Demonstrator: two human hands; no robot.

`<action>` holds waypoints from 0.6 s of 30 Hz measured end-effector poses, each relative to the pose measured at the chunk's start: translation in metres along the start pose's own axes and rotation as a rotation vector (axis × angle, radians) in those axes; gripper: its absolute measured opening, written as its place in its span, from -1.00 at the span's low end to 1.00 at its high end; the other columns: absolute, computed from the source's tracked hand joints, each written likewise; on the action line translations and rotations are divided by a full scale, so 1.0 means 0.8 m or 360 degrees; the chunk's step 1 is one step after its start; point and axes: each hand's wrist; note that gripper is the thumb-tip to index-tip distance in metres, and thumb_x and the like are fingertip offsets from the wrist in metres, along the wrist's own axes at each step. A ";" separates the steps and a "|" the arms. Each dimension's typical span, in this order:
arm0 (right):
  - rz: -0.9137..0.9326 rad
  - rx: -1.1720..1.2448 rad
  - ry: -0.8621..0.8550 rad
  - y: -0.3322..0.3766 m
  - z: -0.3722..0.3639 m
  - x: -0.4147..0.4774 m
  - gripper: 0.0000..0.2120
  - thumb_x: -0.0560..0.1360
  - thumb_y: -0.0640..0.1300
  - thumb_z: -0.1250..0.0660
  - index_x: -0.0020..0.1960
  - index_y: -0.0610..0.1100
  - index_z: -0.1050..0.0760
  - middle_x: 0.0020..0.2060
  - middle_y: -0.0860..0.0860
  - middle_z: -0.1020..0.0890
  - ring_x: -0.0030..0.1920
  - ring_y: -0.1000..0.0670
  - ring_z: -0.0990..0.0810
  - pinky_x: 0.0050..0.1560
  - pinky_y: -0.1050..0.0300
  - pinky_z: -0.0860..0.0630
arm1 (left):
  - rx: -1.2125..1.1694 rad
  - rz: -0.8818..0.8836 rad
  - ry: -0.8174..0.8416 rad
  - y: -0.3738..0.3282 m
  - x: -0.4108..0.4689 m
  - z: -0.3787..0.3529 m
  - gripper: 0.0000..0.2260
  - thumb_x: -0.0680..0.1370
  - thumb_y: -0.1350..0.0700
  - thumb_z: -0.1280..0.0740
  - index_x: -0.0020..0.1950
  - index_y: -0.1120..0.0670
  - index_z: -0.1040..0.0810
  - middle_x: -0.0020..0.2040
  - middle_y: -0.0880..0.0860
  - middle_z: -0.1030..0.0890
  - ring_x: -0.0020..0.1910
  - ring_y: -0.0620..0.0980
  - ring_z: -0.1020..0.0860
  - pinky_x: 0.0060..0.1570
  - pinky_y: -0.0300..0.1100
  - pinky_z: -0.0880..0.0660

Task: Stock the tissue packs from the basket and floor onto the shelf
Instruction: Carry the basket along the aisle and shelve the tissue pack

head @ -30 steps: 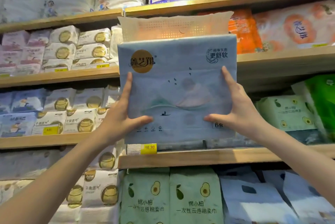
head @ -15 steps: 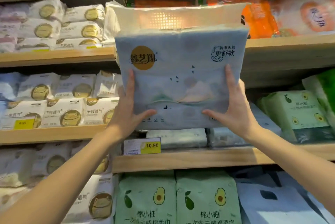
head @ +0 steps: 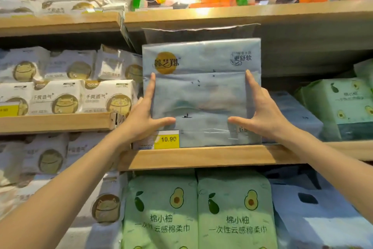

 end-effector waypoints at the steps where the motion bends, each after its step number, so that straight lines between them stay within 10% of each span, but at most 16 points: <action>1: -0.0017 -0.0008 0.0016 -0.001 0.000 0.001 0.06 0.28 0.01 -0.49 0.46 0.17 0.23 0.41 -0.12 -0.22 0.31 -0.13 -0.30 0.20 0.03 -0.30 | 0.0000 0.0016 0.0019 -0.001 0.001 0.000 0.01 0.39 0.05 -0.45 0.48 -0.16 0.30 0.45 -0.11 -0.10 0.35 -0.19 -0.17 0.32 -0.27 -0.19; 18: -0.0565 -0.0264 0.0581 -0.012 -0.008 0.043 0.09 0.33 0.15 -0.42 0.43 0.16 0.42 0.44 -0.25 -0.10 0.39 -0.24 -0.23 0.30 -0.07 -0.26 | 0.0324 0.0452 0.0192 -0.006 0.036 -0.008 0.01 0.40 -0.03 -0.44 0.49 -0.03 0.32 0.55 0.01 0.02 0.50 0.04 -0.08 0.39 -0.15 -0.12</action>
Point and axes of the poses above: each hand's wrist, its own x-axis towards the middle knuckle, its own z-axis out of the back of the hand, y = z × x
